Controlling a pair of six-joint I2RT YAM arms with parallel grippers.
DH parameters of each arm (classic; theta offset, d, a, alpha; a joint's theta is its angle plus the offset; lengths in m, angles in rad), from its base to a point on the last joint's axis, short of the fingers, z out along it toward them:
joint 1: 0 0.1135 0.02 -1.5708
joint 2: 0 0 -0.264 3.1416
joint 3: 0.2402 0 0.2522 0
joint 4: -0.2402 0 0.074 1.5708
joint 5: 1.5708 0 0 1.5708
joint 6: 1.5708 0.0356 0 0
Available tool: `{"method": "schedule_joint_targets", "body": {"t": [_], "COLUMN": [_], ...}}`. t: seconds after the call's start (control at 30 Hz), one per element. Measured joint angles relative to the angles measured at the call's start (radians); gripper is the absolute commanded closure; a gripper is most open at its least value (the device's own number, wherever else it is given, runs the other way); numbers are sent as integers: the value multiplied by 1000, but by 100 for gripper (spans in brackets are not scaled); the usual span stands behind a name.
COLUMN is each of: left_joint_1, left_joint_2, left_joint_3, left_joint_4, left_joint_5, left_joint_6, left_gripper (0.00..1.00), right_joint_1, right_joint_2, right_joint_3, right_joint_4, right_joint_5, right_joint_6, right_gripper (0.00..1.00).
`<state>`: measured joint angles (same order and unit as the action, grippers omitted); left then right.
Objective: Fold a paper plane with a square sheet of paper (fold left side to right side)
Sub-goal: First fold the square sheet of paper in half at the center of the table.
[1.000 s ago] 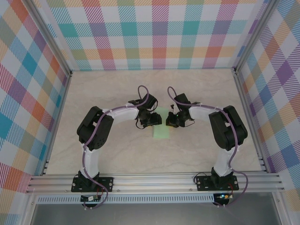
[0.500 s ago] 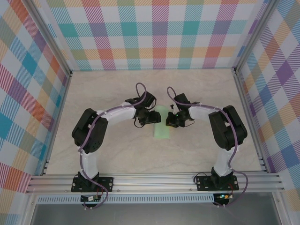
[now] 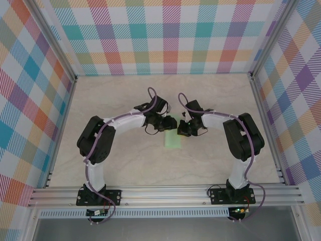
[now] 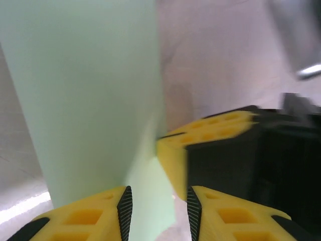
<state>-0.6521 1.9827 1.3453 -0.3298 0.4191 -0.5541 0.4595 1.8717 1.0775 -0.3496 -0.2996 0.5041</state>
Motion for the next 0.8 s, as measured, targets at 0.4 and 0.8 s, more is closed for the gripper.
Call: {"method": "schedule_joint_targets", "body": {"t": [0.4, 0.8], "left_joint_1": [25, 106], "left_joint_2": [41, -70], "left_joint_3": [-40, -215], "left_joint_4": [-5, 92], "left_joint_5": [-6, 43], "left_joint_6": [48, 80], "left_gripper": [65, 58], "right_joint_1": [3, 6], "right_joint_2": [11, 11], "right_joint_3": [23, 25], "right_joint_4": [-34, -37], "right_joint_5": [8, 15], "right_joint_6": [-26, -47], "right_gripper": [93, 93]}}
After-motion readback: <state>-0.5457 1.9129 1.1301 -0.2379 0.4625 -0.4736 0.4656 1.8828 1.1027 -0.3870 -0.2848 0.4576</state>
